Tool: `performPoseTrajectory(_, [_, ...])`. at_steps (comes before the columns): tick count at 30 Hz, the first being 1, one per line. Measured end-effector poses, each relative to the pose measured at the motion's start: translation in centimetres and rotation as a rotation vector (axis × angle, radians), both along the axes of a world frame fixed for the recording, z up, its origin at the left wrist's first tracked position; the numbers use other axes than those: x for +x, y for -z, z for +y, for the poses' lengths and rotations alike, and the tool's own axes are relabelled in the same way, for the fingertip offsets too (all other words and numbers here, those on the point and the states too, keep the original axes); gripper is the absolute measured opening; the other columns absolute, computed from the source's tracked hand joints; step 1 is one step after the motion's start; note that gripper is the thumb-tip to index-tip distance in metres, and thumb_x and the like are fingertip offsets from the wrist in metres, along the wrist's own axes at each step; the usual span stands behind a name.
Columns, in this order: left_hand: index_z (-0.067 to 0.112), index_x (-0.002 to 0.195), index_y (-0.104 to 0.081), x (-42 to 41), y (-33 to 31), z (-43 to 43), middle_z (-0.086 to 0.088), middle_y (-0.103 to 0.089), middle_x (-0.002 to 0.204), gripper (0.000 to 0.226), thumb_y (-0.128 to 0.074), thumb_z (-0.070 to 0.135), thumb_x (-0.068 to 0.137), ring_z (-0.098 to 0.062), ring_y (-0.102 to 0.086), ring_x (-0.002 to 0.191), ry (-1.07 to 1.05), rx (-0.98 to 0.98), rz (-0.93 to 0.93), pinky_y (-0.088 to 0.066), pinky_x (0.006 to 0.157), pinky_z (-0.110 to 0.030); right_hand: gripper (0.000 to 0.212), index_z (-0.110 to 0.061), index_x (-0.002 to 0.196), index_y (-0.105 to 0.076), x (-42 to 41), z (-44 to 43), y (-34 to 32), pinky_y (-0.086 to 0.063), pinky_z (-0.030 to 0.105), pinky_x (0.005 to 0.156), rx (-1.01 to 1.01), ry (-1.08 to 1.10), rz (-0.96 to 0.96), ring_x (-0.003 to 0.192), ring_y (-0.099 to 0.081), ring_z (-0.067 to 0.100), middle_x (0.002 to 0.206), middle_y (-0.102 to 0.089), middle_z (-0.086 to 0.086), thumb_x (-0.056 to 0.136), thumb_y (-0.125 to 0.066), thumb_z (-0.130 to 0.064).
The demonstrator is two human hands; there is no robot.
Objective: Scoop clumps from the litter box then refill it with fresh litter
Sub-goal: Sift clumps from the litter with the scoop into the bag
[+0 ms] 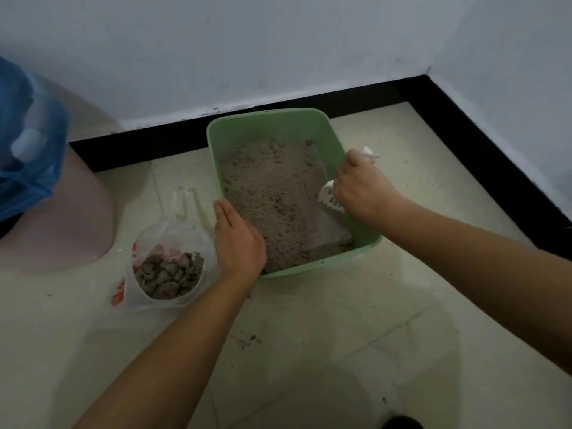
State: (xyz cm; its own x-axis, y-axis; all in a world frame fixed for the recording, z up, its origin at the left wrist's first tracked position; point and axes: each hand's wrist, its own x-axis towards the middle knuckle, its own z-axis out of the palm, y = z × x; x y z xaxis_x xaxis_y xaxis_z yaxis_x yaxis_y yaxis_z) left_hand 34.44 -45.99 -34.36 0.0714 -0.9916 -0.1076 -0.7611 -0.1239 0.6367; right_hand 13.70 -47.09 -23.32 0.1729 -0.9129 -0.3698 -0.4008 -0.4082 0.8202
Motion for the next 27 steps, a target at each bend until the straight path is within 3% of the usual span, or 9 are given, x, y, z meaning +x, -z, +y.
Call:
performPoseTrajectory(2, [-0.001, 0.153, 0.000, 0.1, 0.1, 0.0, -0.017, -0.003, 0.162, 0.061, -0.028, 0.018, 0.103, -0.030, -0.013, 0.148, 0.006, 0.001, 0.000, -0.013, 0.118, -0.030, 0.026, -0.018, 0.098, -0.065, 0.1, 0.0, 0.7, -0.032, 0.036, 0.086, 0.076, -0.106, 0.041, 0.083, -0.053, 0.019, 0.092, -0.067, -0.001, 0.090, -0.062, -0.043])
performPoseTrajectory(5, [-0.001, 0.153, 0.000, 0.1, 0.0, 0.1, -0.016, -0.003, 0.162, 0.061, -0.029, 0.016, 0.102, -0.029, -0.012, 0.148, 0.010, -0.014, -0.008, -0.009, 0.114, -0.025, 0.026, -0.022, 0.091, -0.064, -0.2, -0.3, 1.5, -0.031, 0.036, 0.086, 0.181, -0.153, -0.001, 0.082, -0.052, 0.016, 0.089, -0.068, -0.004, 0.093, -0.056, -0.047])
performPoseTrajectory(11, [0.003, 0.154, -0.008, -0.2, 0.4, -0.1, -0.013, -0.011, 0.162, 0.059, -0.031, 0.017, 0.101, -0.024, -0.012, 0.149, -0.054, -0.049, -0.003, -0.014, 0.118, -0.030, 0.026, -0.024, 0.068, -0.055, -2.5, -1.7, 1.5, -0.030, 0.035, 0.087, 0.248, 0.184, -0.444, 0.059, -0.047, 0.007, 0.061, -0.053, -0.011, 0.085, -0.055, -0.043])
performPoseTrajectory(15, [0.005, 0.155, -0.007, -0.4, 0.6, -0.1, -0.009, -0.009, 0.163, 0.059, -0.031, 0.017, 0.102, -0.020, -0.010, 0.149, -0.072, -0.047, 0.006, -0.011, 0.118, -0.026, 0.032, -0.026, 0.085, -0.069, -3.3, -1.9, 2.4, -0.033, 0.037, 0.091, 0.277, 0.448, -0.769, 0.062, -0.053, 0.011, 0.059, -0.054, -0.007, 0.091, -0.045, -0.047])
performPoseTrajectory(18, [0.004, 0.154, -0.008, -0.4, 0.7, -0.1, -0.010, -0.010, 0.162, 0.058, -0.031, 0.015, 0.102, -0.020, -0.010, 0.149, -0.073, -0.069, 0.017, -0.005, 0.115, -0.018, 0.025, -0.033, 0.102, -0.065, -3.9, -3.1, 2.8, -0.032, 0.038, 0.089, 0.092, 0.194, -0.693, 0.064, -0.047, 0.011, 0.061, -0.050, -0.009, 0.091, -0.050, -0.049])
performPoseTrajectory(21, [0.003, 0.154, -0.008, -0.4, 0.9, -0.1, -0.012, -0.012, 0.162, 0.059, -0.029, 0.017, 0.101, -0.020, -0.010, 0.149, -0.071, -0.068, 0.019, -0.004, 0.117, -0.020, 0.040, -0.026, 0.122, -0.060, -3.8, -5.0, 3.4, -0.035, 0.038, 0.090, -0.116, -0.059, -0.626, 0.077, -0.051, 0.020, 0.077, -0.061, -0.002, 0.085, -0.064, -0.041])
performPoseTrajectory(24, [0.005, 0.154, -0.011, -0.5, 0.6, 0.1, -0.011, -0.015, 0.161, 0.063, -0.025, 0.025, 0.097, -0.020, -0.013, 0.149, -0.087, -0.071, 0.036, -0.009, 0.120, -0.026, 0.057, -0.018, 0.134, -0.053, -2.7, -6.6, 5.3, -0.035, 0.038, 0.096, -0.127, -0.113, -0.573, 0.092, -0.056, 0.023, 0.097, -0.067, 0.005, 0.081, -0.070, -0.033])
performPoseTrajectory(27, [0.007, 0.154, -0.016, -0.5, 0.4, 0.0, -0.009, -0.021, 0.160, 0.065, -0.023, 0.030, 0.094, -0.018, -0.018, 0.147, -0.134, -0.077, 0.098, -0.016, 0.121, -0.032, 0.056, -0.023, 0.132, -0.056, -2.4, -7.9, 5.6, -0.034, 0.039, 0.099, -0.067, -0.206, -0.588, 0.096, -0.055, 0.023, 0.102, -0.068, 0.002, 0.080, -0.072, -0.033])
